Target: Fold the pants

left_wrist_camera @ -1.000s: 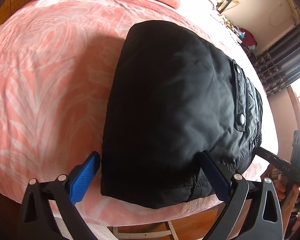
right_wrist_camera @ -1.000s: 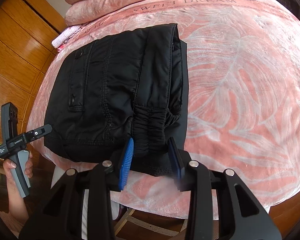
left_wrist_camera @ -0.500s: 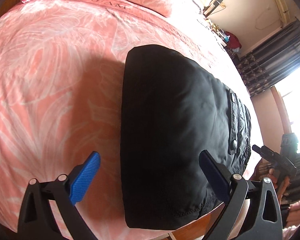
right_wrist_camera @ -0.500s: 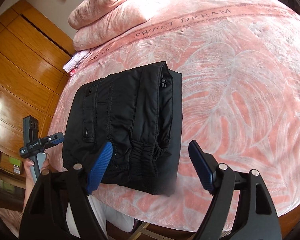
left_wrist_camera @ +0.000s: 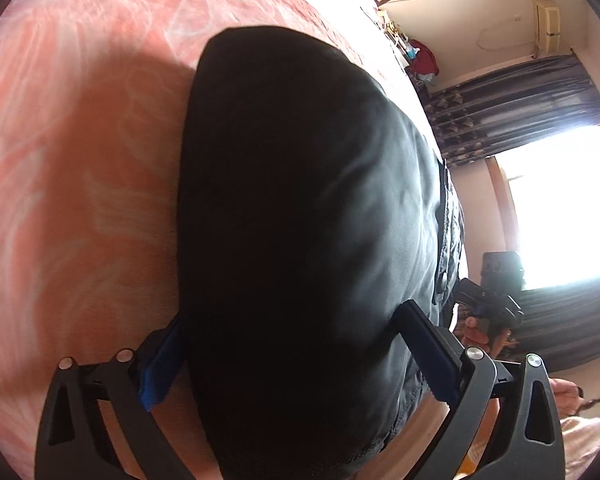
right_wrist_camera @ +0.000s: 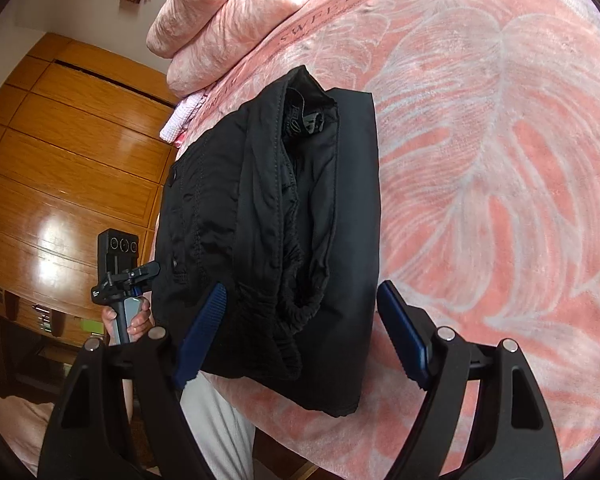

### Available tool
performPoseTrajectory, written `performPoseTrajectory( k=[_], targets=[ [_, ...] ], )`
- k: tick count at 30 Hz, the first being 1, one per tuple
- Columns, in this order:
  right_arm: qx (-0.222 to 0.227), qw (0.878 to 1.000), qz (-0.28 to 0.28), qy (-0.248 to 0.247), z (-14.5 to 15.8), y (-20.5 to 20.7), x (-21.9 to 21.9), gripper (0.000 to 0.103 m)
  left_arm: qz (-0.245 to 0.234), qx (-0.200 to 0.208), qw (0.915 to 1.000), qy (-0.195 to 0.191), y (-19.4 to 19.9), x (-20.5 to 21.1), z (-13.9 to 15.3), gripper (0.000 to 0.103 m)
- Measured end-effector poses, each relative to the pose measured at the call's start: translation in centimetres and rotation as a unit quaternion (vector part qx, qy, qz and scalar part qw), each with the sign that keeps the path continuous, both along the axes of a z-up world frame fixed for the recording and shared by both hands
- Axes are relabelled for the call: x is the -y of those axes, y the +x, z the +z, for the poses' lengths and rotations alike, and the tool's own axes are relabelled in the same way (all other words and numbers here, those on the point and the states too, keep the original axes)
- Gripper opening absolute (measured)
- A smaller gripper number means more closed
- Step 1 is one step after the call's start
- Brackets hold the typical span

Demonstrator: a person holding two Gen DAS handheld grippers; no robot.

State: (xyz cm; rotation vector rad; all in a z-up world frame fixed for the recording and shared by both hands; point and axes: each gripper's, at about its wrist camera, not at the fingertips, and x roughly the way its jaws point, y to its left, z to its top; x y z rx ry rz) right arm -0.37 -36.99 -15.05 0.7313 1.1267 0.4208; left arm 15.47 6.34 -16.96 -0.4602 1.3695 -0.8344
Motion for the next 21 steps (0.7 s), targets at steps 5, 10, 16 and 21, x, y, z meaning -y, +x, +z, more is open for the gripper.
performPoseTrajectory(
  k=[5,10,16,21],
  targets=[
    [-0.014,0.999,0.011,0.026,-1.9,0.6,0.1,0.082,-0.018,-0.008,0.9997,-0.016,1.0,1.3,-0.7,0.099],
    [-0.002,0.998,0.019,0.054,-2.7,0.7,0.4,0.087,-0.027,-0.014,0.999,-0.035,1.7,2.1,-1.2,0.099],
    [0.026,0.998,0.021,0.049,-1.4,0.0,-0.1,0.052,0.001,-0.007,0.9996,-0.027,1.2,3.1,-0.9,0.097],
    [0.056,0.998,0.021,0.019,1.6,-0.6,-1.4,0.039,0.02,0.002,0.9998,-0.009,0.6,3.2,0.3,0.067]
  ],
)
